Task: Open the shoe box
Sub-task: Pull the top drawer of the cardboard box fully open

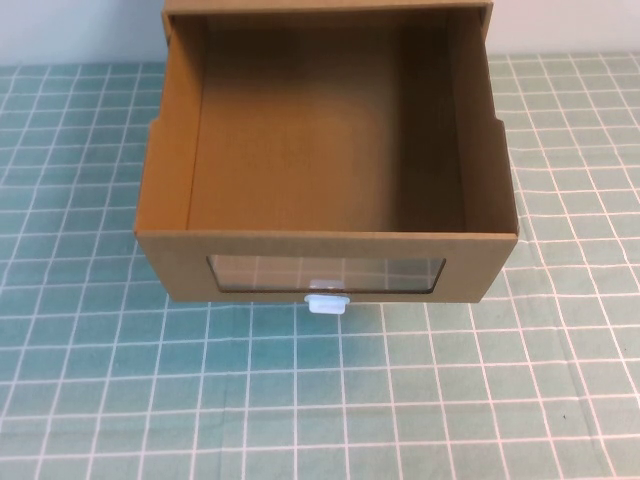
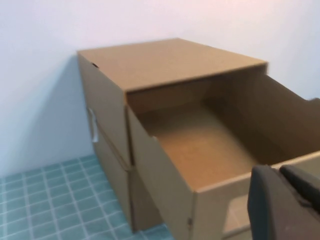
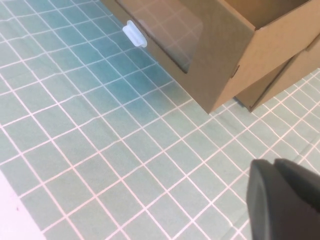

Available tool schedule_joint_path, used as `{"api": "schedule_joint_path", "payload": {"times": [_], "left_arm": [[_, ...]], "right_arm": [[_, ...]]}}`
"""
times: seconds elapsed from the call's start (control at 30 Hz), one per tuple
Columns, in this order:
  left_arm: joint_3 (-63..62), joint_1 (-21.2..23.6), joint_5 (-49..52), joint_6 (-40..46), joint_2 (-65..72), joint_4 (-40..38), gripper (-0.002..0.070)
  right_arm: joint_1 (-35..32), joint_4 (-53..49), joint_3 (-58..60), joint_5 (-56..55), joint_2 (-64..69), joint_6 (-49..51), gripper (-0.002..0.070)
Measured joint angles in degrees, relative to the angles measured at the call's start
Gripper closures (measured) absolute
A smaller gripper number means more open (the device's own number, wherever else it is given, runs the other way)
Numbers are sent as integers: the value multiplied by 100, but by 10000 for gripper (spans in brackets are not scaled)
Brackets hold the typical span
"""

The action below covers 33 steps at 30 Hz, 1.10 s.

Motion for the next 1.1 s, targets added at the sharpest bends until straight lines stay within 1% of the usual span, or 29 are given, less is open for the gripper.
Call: {"api": "schedule_joint_path", "payload": {"times": [0.2, 0.27, 0.3, 0.4, 0.47, 0.53, 0.8, 0.93, 1.1], "left_arm": [[977, 0, -1134, 0, -13, 330, 680], [1453, 0, -1550, -127, -96, 588, 680], [1681, 0, -1735, -277, -166, 778, 680], [2239, 0, -2034, -1214, -377, 1493, 680], [2550, 32, -2045, -1861, -515, 1866, 680], [2801, 116, -2057, -2163, -600, 2019, 680], [3815, 451, -2117, -2723, -976, 2090, 680], [3931, 501, -1476, -2876, -1023, 2058, 680], [3931, 501, -1466, -2892, -1033, 2038, 680]], "right_arm": [[0, 4, 0, 0, 0, -1, 689], [0, 14, 0, 0, 0, -1, 689], [0, 14, 0, 0, 0, -1, 689], [0, 27, 0, 0, 0, -1, 689], [0, 27, 0, 0, 0, -1, 689], [0, 27, 0, 0, 0, -1, 689], [0, 27, 0, 0, 0, -1, 689], [0, 40, 0, 0, 0, -1, 689], [0, 40, 0, 0, 0, 3, 689]]}}
